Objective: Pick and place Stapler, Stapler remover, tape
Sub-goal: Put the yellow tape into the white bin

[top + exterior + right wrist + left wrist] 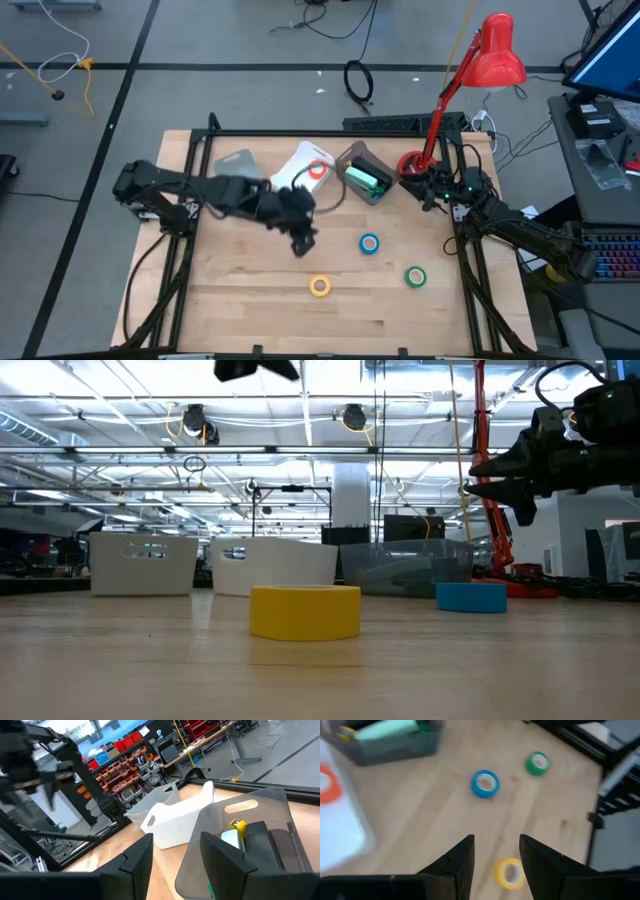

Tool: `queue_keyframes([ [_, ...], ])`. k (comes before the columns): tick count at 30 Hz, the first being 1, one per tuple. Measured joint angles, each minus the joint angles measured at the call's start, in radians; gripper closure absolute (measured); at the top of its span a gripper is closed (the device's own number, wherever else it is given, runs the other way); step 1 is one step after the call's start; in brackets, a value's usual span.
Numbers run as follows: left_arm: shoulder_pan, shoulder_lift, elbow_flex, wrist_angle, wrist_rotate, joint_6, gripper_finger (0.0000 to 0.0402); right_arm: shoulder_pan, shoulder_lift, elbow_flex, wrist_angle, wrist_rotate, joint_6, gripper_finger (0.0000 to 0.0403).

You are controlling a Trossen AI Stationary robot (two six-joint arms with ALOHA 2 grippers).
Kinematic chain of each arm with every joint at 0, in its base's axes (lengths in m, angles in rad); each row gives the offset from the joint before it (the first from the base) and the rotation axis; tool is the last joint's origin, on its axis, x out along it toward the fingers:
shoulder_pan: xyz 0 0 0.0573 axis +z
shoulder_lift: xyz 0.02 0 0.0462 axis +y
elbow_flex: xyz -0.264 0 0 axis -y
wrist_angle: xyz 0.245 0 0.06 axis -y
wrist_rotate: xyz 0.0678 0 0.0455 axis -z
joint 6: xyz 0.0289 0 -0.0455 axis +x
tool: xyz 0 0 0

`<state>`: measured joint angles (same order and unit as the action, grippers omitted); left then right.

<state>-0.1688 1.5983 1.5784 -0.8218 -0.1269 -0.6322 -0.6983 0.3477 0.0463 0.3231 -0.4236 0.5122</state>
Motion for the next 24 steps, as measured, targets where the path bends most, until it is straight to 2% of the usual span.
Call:
queue_keyframes([
  [6,-0.133,0.054,0.0,-0.001,-0.039,-0.055,0.0243,0.0,0.0,0.0,0.001,0.001,0.0,0.0248],
  [12,-0.229,0.138,0.002,-0.013,-0.034,-0.062,0.0243,0.0,-0.001,0.0,-0.004,0.001,0.0,0.0248],
  [18,-0.28,0.25,0.0,-0.015,-0.022,-0.046,0.0243,0.0,0.006,0.0,-0.002,0.002,0.0,0.0248],
  [24,-0.274,0.349,0.0,-0.008,0.03,-0.063,0.0243,0.0,0.006,0.0,-0.007,0.003,-0.002,0.0248],
])
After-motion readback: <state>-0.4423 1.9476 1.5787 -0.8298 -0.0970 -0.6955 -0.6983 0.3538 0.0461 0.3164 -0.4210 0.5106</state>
